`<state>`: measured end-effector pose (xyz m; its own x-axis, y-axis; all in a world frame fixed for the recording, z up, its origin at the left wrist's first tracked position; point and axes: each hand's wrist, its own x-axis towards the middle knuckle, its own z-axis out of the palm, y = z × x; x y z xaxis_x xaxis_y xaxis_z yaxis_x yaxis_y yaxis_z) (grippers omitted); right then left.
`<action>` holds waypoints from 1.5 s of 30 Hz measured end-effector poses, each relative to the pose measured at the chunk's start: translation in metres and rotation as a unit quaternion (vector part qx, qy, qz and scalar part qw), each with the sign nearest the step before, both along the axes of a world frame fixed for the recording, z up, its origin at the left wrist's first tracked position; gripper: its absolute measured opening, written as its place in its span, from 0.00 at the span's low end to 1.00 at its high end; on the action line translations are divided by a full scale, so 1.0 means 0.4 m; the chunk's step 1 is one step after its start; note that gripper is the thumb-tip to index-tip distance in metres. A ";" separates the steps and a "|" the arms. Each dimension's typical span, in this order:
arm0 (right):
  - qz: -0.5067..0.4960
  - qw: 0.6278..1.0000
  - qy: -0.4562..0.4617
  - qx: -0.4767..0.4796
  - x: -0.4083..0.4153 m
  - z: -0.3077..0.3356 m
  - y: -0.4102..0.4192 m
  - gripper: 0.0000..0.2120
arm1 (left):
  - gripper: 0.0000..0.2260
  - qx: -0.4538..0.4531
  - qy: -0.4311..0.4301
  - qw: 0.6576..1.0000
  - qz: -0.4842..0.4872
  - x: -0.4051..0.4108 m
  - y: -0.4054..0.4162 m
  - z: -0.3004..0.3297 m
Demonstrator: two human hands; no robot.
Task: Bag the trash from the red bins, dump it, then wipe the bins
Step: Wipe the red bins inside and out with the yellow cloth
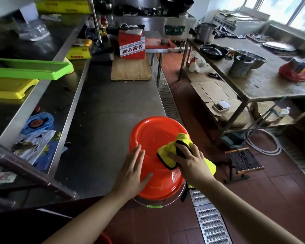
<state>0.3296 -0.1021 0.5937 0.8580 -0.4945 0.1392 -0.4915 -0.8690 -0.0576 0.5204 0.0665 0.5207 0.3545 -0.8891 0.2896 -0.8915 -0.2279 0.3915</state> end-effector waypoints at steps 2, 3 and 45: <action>0.039 0.999 0.005 -0.024 0.015 -0.013 0.020 0.30 | 0.37 -0.014 0.039 0.999 0.022 -0.003 0.015 -0.001; 0.057 0.998 0.010 -0.032 0.029 -0.016 0.028 0.29 | 0.37 -0.020 0.056 0.998 0.036 0.000 0.023 0.001; -0.015 0.995 0.100 0.018 0.049 0.024 0.020 0.27 | 0.43 0.117 -0.029 0.992 0.030 0.097 0.011 0.001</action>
<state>0.3493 -0.0940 0.6034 0.8512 -0.5224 -0.0507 -0.5224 -0.8526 0.0134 0.5591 0.0707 0.5211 0.3981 -0.9120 0.0990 -0.8931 -0.3606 0.2689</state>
